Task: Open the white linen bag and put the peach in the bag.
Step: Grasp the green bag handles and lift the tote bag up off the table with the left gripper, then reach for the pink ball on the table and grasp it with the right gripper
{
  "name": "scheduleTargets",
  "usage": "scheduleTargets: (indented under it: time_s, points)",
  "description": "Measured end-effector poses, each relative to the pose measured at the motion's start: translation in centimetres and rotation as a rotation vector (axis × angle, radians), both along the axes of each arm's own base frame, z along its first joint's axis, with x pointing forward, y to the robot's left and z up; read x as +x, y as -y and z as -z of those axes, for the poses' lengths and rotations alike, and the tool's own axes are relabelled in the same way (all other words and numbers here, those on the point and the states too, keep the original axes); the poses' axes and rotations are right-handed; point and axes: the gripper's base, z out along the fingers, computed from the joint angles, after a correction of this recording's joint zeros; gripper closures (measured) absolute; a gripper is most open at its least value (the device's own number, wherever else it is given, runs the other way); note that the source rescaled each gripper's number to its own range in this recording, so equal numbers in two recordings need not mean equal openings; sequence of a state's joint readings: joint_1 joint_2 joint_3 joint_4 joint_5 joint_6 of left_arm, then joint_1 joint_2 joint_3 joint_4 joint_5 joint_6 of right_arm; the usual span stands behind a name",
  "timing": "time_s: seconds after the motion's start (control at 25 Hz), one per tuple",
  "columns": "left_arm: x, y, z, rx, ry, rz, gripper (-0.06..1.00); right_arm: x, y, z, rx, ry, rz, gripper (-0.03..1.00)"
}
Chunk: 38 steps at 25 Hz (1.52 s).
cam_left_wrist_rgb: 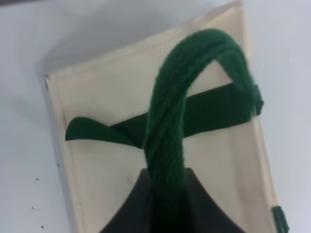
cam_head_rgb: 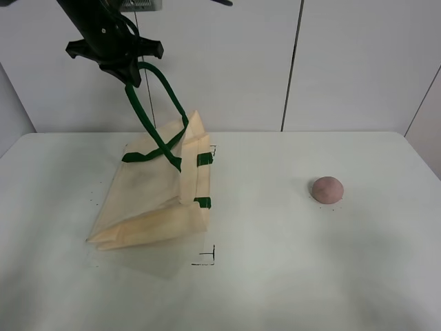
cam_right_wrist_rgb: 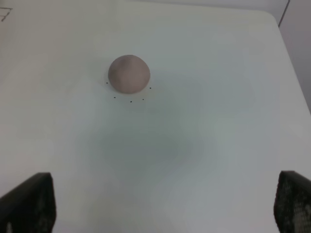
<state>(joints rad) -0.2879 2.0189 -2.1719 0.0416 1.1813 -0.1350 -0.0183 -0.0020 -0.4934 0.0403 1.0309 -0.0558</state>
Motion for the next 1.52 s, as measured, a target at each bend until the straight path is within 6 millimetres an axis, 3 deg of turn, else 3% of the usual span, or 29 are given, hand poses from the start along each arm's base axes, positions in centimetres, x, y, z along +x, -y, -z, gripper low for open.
scheduleTargets:
  time_s: [0.16,0.32,0.48,0.72,0.92,1.08,1.24,1.52]
  points:
    - [-1.1,0.0,-1.9,-0.042,0.033,0.026,0.94,0.8,0.0,-0.2,0.006,-0.046,-0.001,-0.03]
    - [-2.1,0.0,-3.4,-0.072,0.059,0.038,0.94,4.4,-0.3,-1.5,0.064,-0.196,-0.01,-0.03]
    - [-2.5,-0.1,-4.1,-0.079,0.075,0.04,0.94,10.6,-0.3,-2.3,0.096,-0.373,-0.006,-0.03]
    - [-3.2,-0.3,-5.0,-0.086,0.098,0.042,0.94,22.8,0.0,-1.5,0.08,-0.534,-0.003,-0.03]
    - [-3.2,-0.3,-5.1,-0.089,0.097,0.043,0.94,32.3,-0.4,1.2,0.04,-0.651,-0.05,-0.03]
    - [-3.2,-0.3,-5.1,-0.089,0.097,0.043,0.94,37.3,-2.5,4.3,0.015,-0.725,-0.111,-0.03]
    - [-3.2,-0.3,-5.1,-0.089,0.097,0.043,0.94,39.8,-3.4,8.3,0.018,-0.81,-0.116,-0.03]
    - [-3.2,-0.3,-5.1,-0.089,0.097,0.043,0.94,41.3,-3.4,14.3,0.017,-0.866,-0.101,-0.03]
